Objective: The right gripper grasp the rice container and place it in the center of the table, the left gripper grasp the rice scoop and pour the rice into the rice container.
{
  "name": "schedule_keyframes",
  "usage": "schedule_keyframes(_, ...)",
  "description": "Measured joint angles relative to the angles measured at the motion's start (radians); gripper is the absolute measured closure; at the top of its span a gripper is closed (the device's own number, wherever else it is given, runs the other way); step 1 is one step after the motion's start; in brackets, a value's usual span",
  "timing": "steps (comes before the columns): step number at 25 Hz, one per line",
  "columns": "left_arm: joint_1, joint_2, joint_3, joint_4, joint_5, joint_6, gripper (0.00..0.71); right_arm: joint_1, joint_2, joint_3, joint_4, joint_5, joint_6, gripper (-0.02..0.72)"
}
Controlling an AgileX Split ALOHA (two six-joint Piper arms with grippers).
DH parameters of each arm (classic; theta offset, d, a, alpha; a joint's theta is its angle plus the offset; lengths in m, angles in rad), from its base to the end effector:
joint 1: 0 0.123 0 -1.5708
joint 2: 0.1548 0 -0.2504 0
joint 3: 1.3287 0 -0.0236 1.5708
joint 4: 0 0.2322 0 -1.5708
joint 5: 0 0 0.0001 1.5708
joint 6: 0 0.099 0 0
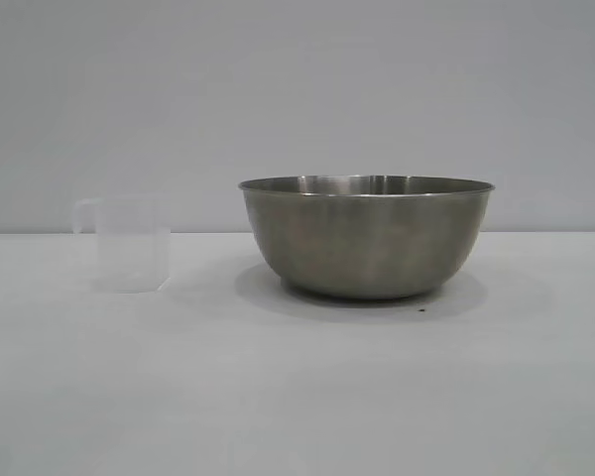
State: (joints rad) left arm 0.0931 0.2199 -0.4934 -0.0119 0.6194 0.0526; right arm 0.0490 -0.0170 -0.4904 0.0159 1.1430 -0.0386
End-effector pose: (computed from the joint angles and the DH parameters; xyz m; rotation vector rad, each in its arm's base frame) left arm 0.0713 0.0060 0.2933 -0.0411 1.8298 0.0894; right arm 0.0154 0.0022 0.2554 -0.0944 2.1170 0.0254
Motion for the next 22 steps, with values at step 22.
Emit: schedule_keyframes(22, 0.016, -0.236, -0.003, 0.021, 0.482, -0.056, 0.389, 0.0, 0.0, 0.0, 0.0, 0.0, 0.0, 0.178)
